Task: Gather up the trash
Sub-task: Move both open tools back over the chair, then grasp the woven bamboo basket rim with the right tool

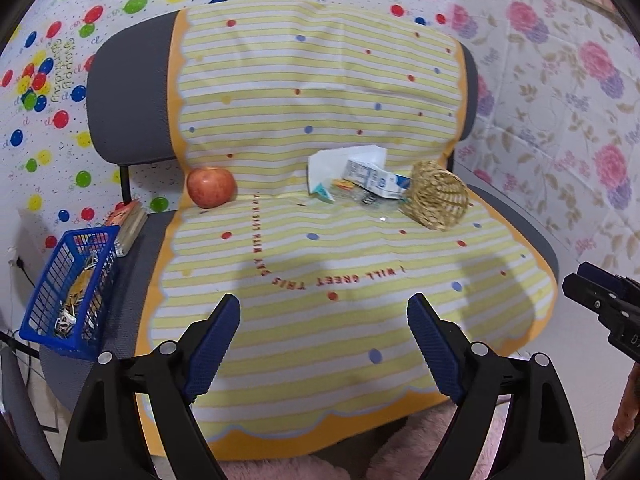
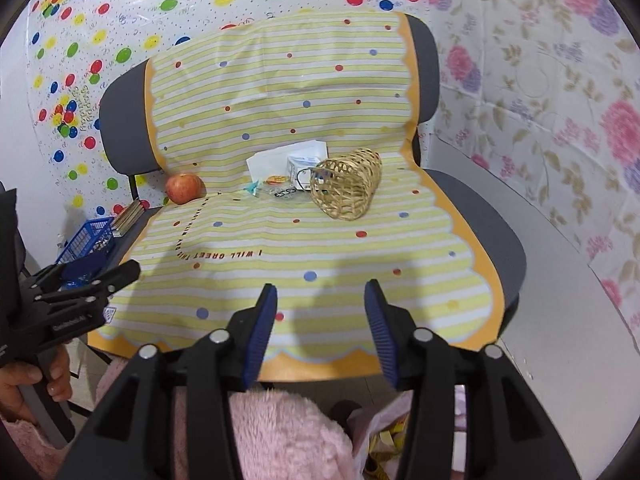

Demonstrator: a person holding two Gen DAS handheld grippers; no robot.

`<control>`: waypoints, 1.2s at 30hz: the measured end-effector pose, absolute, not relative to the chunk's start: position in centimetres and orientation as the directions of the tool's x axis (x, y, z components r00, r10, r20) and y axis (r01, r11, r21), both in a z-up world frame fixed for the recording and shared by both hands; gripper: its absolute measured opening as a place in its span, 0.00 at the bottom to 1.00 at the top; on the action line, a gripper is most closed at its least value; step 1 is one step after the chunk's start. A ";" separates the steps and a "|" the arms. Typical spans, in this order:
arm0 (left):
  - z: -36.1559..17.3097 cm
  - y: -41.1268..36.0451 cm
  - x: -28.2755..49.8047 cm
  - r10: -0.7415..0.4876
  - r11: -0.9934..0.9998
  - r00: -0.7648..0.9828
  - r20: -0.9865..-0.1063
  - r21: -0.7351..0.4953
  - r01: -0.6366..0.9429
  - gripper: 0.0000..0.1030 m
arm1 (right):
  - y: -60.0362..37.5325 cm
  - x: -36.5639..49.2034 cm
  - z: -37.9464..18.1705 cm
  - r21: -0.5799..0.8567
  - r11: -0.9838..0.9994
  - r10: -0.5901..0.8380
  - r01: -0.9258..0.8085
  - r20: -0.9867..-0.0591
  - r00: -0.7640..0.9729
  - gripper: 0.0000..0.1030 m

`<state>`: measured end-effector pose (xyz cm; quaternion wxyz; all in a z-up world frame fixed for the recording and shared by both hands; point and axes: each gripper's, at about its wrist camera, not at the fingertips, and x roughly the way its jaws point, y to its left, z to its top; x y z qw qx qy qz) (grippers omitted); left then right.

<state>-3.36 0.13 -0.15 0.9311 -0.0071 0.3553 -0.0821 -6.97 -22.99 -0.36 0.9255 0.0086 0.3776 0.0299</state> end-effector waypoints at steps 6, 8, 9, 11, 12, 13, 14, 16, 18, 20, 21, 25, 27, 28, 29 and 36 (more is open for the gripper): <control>-0.2 0.9 -0.1 -0.119 0.992 0.739 -0.663 -0.055 0.110 0.83 | -22.7 -2.9 -1.6 0.042 0.997 0.078 -0.069 -0.712 0.698 0.47; -0.4 0.9 1.2 -0.103 0.994 0.741 -0.664 -0.046 0.097 0.83 | -22.6 -1.6 -2.0 0.043 0.996 0.082 -0.073 -0.714 0.695 0.47; -0.6 1.0 1.9 -0.097 0.995 0.739 -0.667 -0.043 0.091 0.83 | -22.4 -0.7 -2.3 0.044 0.996 0.087 -0.080 -0.715 0.693 0.47; -0.9 0.9 3.2 -0.098 0.995 0.735 -0.671 -0.048 0.088 0.83 | -22.2 0.3 -2.7 0.046 0.995 0.095 -0.089 -0.719 0.688 0.47; -1.2 0.8 3.8 -0.097 0.995 0.732 -0.675 -0.047 0.088 0.83 | -22.0 1.0 -3.0 0.047 0.994 0.101 -0.097 -0.722 0.684 0.47; -1.4 0.7 4.2 -0.097 0.995 0.731 -0.676 -0.046 0.089 0.83 | -21.8 1.6 -3.3 0.046 0.994 0.104 -0.102 -0.724 0.682 0.47; -1.7 0.5 5.0 -0.096 0.995 0.727 -0.680 -0.041 0.092 0.83 | -21.7 2.0 -3.5 0.043 0.994 0.103 -0.104 -0.724 0.683 0.47; -2.2 0.0 6.0 -0.096 0.995 0.716 -0.691 -0.036 0.098 0.83 | -21.7 2.9 -3.8 0.034 0.995 0.093 -0.099 -0.719 0.688 0.47; -2.6 -0.5 7.0 -0.099 0.994 0.710 -0.697 -0.033 0.106 0.83 | -22.2 3.8 -3.9 0.021 0.997 0.071 -0.081 -0.711 0.699 0.47; -2.8 -0.8 7.7 -0.108 0.993 0.707 -0.699 -0.039 0.113 0.83 | -23.0 5.2 -4.1 -0.004 0.999 0.033 -0.050 -0.707 0.706 0.47; -3.0 -1.0 8.2 -0.117 0.992 0.704 -0.701 -0.047 0.119 0.83 | -23.3 5.7 -4.2 -0.008 0.999 0.024 -0.042 -0.705 0.709 0.47; -3.4 -2.0 9.2 -0.143 0.988 0.697 -0.702 -0.063 0.139 0.83 | -25.1 8.5 -5.2 -0.036 0.999 -0.020 -0.008 -0.707 0.707 0.43; -3.8 -2.4 9.7 -0.147 0.988 0.693 -0.705 -0.066 0.143 0.83 | -26.0 9.9 -6.0 -0.032 0.999 -0.026 0.005 -0.715 0.699 0.41; -3.9 -2.6 10.0 -0.151 0.987 0.689 -0.708 -0.069 0.146 0.83 | -26.4 10.5 -6.4 -0.031 0.999 -0.030 0.011 -0.719 0.695 0.38; -4.1 -2.7 10.1 -0.152 0.987 0.687 -0.711 -0.071 0.145 0.83 | -26.8 11.3 -7.0 -0.025 1.000 -0.029 0.016 -0.725 0.688 0.36; -5.7 -3.0 11.5 -0.123 0.991 0.659 -0.742 -0.053 0.125 0.83 | -28.4 13.6 -9.3 0.036 0.998 -0.006 0.051 -0.747 0.664 0.16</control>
